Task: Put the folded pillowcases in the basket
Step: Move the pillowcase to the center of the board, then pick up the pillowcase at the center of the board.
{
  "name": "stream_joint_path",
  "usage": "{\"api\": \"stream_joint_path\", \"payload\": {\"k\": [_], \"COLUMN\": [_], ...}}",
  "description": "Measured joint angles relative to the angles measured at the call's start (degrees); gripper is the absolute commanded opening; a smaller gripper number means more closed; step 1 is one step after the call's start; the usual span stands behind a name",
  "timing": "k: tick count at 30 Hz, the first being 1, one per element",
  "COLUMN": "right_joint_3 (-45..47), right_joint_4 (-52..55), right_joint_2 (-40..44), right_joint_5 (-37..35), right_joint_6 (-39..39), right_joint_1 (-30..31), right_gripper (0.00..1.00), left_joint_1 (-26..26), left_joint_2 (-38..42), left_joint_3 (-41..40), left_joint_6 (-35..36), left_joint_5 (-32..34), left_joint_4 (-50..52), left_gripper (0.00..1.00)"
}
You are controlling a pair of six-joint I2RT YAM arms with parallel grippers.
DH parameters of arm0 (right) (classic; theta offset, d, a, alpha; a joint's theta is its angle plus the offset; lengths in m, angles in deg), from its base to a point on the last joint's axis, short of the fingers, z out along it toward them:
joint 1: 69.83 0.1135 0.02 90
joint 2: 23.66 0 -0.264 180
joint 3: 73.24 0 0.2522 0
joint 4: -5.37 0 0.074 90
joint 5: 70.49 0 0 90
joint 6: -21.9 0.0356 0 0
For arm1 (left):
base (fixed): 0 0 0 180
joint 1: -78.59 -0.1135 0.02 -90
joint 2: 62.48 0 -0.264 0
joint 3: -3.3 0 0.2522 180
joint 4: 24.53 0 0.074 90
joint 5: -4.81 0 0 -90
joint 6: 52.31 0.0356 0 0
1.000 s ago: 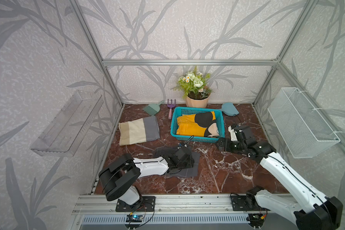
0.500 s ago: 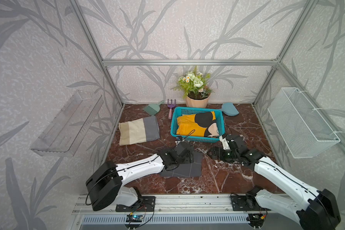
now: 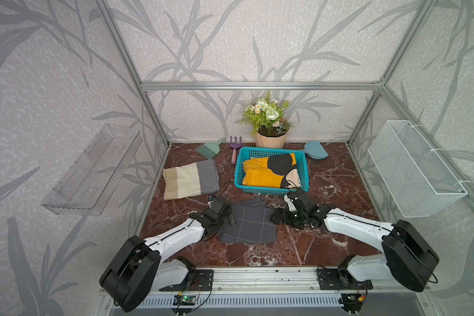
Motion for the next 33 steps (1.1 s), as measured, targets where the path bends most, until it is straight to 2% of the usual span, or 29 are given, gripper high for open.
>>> {"api": "stream_joint_path", "payload": {"k": [4,14,16,18,19,21,22,23,25,27,28,29,30,33], "right_joint_3": [-1.44,-7.96,-8.81,-9.25,-9.44,-9.75,-9.79,-9.81,-9.86,-10.23,-10.64,-11.04,-11.50,-12.22], "right_joint_4": [-2.10,-5.86,-6.21,-6.54,-6.73,-6.69,-6.69,-6.49,-5.92,-5.20,-4.83,-4.61,-4.39,-3.61], "right_joint_2": [-4.04,-12.09,-13.00,-13.88,-14.21,-15.02,-15.52,-15.87,-16.39,-16.87,-17.05,-17.11,-17.14,-17.16], "right_joint_5": [0.17,0.46,0.42,0.35,0.35,0.17,0.00,-0.13,-0.37,-0.74,-0.81,-0.85,-1.07,-1.64], "right_joint_6": [0.63,0.83,0.87,0.96,0.92,1.09,1.16,1.20,1.44,1.31,1.16,0.94,0.72,0.70], "right_joint_1": [1.03,5.03,5.84,6.54,6.86,7.45,7.74,7.96,8.22,8.41,8.52,8.66,8.94,9.31], "right_gripper": [0.99,0.99,0.94,0.85,0.76,0.52,0.41,0.34,0.30,0.21,0.12,0.04,0.00,0.00], "left_joint_1": [-1.05,-1.40,-1.40,-1.38,-1.38,-1.38,-1.38,-1.38,-1.38,-1.40,-1.38,-1.36,-1.33,-1.38], "left_joint_2": [0.83,-2.40,-2.14,-1.66,-1.33,-0.70,-0.52,-0.42,-0.31,-0.13,-0.13,-0.13,-0.11,0.26], "left_joint_3": [-1.70,-2.60,-2.82,-3.10,-3.37,-3.93,-4.37,-4.74,-5.57,-5.97,-6.23,-6.27,-6.27,-6.27], "left_joint_6": [0.57,1.49,1.88,2.29,2.40,2.56,2.73,2.69,2.89,2.69,2.56,2.64,2.89,2.89], "left_joint_5": [-1.97,-13.27,-13.86,-14.36,-14.53,-14.80,-14.97,-15.06,-15.28,-15.47,-15.72,-16.06,-16.31,-16.33], "left_joint_4": [-4.33,-17.27,-17.33,-17.25,-17.16,-16.79,-16.59,-16.41,-16.04,-15.65,-15.43,-15.15,-15.04,-14.64], "left_gripper": [1.00,1.00,1.00,0.98,0.95,0.76,0.63,0.51,0.34,0.17,0.06,0.00,0.00,0.00]}}
